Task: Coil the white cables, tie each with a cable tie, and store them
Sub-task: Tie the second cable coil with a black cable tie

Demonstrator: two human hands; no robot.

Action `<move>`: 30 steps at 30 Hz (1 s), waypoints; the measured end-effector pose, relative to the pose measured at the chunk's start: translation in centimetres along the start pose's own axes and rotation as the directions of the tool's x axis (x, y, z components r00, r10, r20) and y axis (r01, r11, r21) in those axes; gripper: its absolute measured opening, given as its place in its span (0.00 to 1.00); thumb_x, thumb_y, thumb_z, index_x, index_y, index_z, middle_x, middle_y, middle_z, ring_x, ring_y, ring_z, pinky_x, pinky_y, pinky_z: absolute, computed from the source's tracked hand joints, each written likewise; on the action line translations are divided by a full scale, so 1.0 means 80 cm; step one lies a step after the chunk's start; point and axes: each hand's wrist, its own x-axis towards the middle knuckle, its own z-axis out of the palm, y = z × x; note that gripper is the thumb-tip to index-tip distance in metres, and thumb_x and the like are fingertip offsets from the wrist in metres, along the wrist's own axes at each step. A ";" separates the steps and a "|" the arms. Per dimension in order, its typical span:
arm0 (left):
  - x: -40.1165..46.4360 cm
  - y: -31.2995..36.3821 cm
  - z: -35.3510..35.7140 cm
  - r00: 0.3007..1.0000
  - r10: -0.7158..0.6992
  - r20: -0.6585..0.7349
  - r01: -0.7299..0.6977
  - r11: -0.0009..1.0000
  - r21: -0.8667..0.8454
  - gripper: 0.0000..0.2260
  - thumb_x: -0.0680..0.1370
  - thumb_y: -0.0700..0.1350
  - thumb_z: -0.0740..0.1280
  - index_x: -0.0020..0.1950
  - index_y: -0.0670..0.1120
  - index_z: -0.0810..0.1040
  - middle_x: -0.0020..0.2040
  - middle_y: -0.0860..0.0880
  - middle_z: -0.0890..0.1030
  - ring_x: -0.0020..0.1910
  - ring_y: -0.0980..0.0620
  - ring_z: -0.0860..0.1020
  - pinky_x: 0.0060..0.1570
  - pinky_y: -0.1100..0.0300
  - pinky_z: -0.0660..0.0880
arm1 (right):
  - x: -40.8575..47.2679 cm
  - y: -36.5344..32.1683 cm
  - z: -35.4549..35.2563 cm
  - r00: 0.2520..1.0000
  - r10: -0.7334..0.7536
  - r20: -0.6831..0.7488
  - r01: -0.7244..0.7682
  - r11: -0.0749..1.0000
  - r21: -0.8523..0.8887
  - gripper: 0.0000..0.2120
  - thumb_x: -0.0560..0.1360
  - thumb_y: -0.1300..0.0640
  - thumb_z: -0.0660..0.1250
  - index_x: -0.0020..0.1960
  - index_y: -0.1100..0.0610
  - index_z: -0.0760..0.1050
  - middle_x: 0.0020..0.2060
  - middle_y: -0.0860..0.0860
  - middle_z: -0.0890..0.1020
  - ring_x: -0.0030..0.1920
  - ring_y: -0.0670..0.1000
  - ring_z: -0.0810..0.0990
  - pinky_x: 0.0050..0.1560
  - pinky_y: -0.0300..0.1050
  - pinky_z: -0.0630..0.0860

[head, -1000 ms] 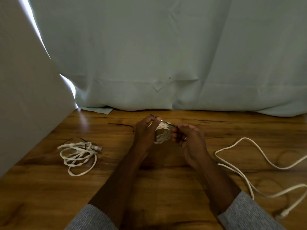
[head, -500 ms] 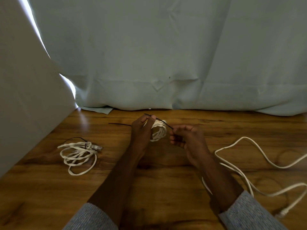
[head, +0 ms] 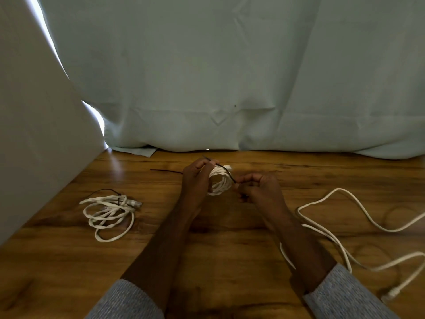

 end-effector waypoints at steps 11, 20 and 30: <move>0.003 0.001 -0.001 1.000 -0.006 -0.021 0.006 0.999 -0.040 0.09 0.80 0.41 0.65 0.46 0.47 0.85 0.43 0.44 0.86 0.41 0.47 0.85 0.37 0.55 0.81 | -0.001 0.001 0.001 0.998 -0.064 0.000 0.064 0.993 -0.095 0.03 0.73 0.64 0.75 0.47 0.60 0.84 0.36 0.54 0.87 0.36 0.52 0.86 0.37 0.45 0.81; 0.008 0.000 -0.006 0.998 -0.018 -0.062 0.016 0.999 -0.035 0.07 0.80 0.41 0.66 0.48 0.44 0.85 0.42 0.45 0.85 0.40 0.49 0.84 0.38 0.54 0.82 | 0.004 0.006 -0.002 0.982 -0.191 -0.016 0.177 0.938 -0.297 0.09 0.70 0.61 0.78 0.41 0.48 0.84 0.35 0.46 0.85 0.36 0.41 0.82 0.39 0.41 0.79; 0.011 -0.004 -0.002 0.993 -0.049 -0.107 0.042 0.997 -0.060 0.07 0.79 0.41 0.67 0.49 0.43 0.85 0.43 0.45 0.85 0.38 0.50 0.84 0.35 0.57 0.81 | 0.007 0.002 -0.009 0.944 -0.328 -0.026 0.281 0.845 -0.454 0.06 0.74 0.60 0.74 0.48 0.51 0.82 0.39 0.46 0.86 0.40 0.45 0.84 0.50 0.53 0.82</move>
